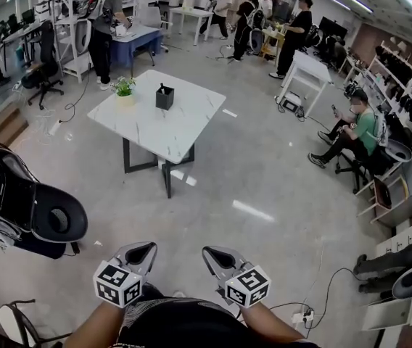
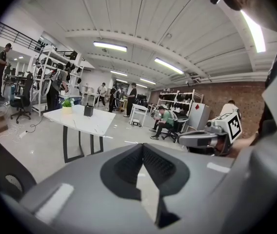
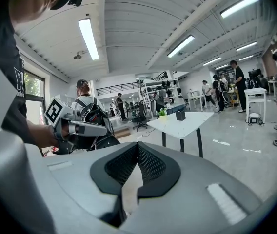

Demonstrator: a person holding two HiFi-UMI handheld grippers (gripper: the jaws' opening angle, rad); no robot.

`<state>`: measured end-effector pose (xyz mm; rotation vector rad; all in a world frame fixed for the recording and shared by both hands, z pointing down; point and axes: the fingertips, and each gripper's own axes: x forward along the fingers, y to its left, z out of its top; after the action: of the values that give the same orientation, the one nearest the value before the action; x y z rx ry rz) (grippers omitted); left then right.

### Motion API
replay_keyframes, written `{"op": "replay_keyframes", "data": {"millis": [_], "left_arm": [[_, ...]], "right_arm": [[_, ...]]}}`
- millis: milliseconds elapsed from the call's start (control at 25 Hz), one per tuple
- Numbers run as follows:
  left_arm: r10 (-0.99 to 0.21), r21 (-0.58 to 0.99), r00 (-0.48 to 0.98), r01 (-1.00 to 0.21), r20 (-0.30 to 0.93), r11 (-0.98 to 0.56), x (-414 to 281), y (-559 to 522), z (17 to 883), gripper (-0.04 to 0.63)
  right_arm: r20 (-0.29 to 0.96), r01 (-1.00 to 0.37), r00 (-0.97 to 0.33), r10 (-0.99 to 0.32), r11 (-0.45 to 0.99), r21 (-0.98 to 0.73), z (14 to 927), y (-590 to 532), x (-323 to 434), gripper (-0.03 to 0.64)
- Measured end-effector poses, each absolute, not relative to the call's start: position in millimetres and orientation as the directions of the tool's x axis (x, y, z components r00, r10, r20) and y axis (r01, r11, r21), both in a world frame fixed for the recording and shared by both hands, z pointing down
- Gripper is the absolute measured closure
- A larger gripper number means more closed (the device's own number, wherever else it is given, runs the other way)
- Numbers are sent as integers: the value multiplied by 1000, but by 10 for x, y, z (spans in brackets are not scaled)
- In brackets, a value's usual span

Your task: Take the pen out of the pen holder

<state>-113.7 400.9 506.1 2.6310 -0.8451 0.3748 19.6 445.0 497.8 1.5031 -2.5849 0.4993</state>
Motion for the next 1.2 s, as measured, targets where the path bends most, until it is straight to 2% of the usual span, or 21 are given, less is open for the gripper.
{"op": "replay_keyframes", "data": {"millis": [800,1200], "left_arm": [[-485,259,783,-598,389,-758,-1001,3978,5124,538],[-466,278,796,-583,387,-764,-894,3503,5228,538]], "right_arm": [[277,-851,-517,-810,452,-268,5077,4414,291,617],[295,-863,-495,-817,422,-278,5188,4016,384,617]]}}
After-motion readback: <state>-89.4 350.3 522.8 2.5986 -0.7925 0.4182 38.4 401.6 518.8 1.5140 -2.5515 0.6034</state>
